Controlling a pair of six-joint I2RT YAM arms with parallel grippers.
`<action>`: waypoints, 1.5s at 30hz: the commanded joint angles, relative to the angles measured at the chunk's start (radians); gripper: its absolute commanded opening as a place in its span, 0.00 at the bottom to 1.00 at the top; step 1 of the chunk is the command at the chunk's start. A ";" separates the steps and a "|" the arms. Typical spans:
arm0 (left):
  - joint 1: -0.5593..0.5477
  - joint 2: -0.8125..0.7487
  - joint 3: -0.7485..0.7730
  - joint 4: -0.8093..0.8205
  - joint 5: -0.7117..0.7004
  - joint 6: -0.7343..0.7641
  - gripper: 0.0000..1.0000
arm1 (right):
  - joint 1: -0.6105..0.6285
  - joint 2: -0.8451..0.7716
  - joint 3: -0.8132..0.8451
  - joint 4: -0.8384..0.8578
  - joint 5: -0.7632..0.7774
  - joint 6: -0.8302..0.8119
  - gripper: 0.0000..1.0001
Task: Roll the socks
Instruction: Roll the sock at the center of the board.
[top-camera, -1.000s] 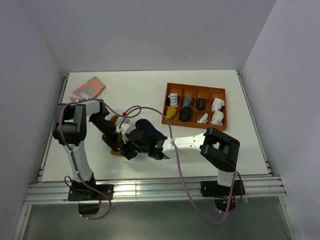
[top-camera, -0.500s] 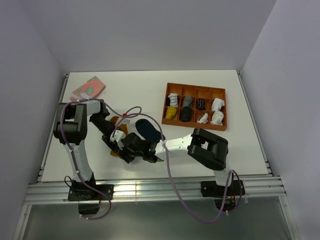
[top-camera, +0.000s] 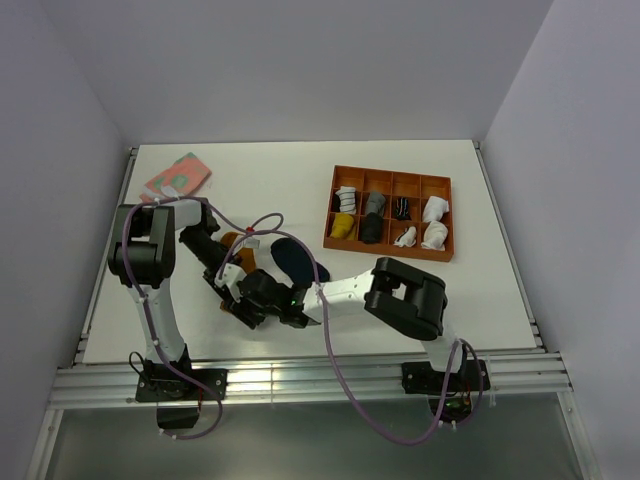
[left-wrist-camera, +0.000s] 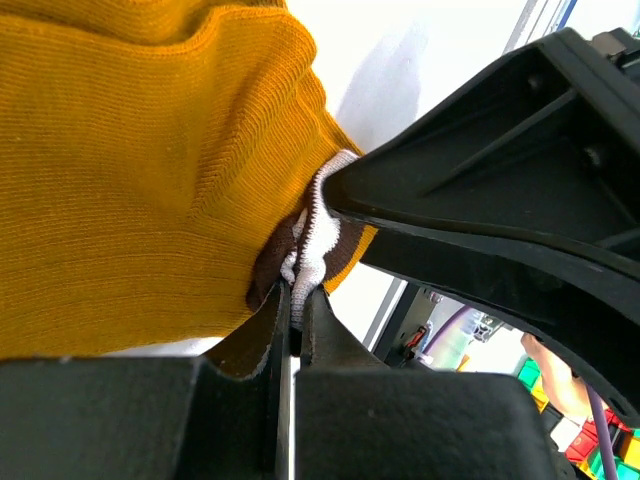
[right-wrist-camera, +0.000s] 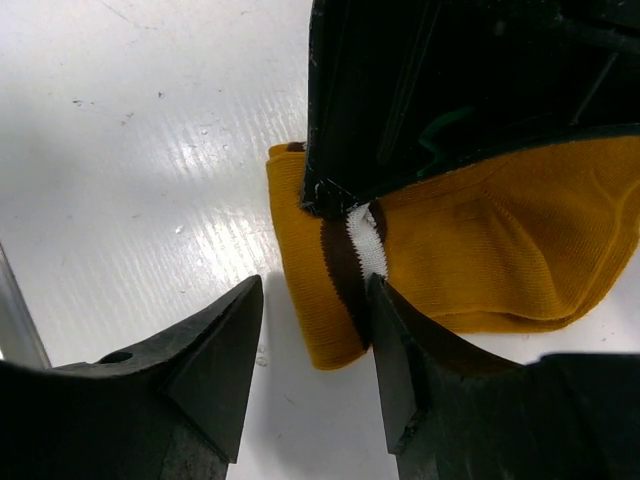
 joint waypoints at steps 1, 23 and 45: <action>-0.006 0.019 0.016 0.020 -0.037 0.023 0.00 | 0.011 0.039 0.037 0.015 0.036 -0.016 0.55; 0.026 -0.134 0.023 0.129 0.102 -0.017 0.33 | 0.003 0.039 0.020 -0.104 -0.020 0.102 0.04; 0.327 -0.470 -0.102 0.529 0.282 -0.198 0.36 | -0.225 0.110 0.343 -0.593 -0.569 0.301 0.05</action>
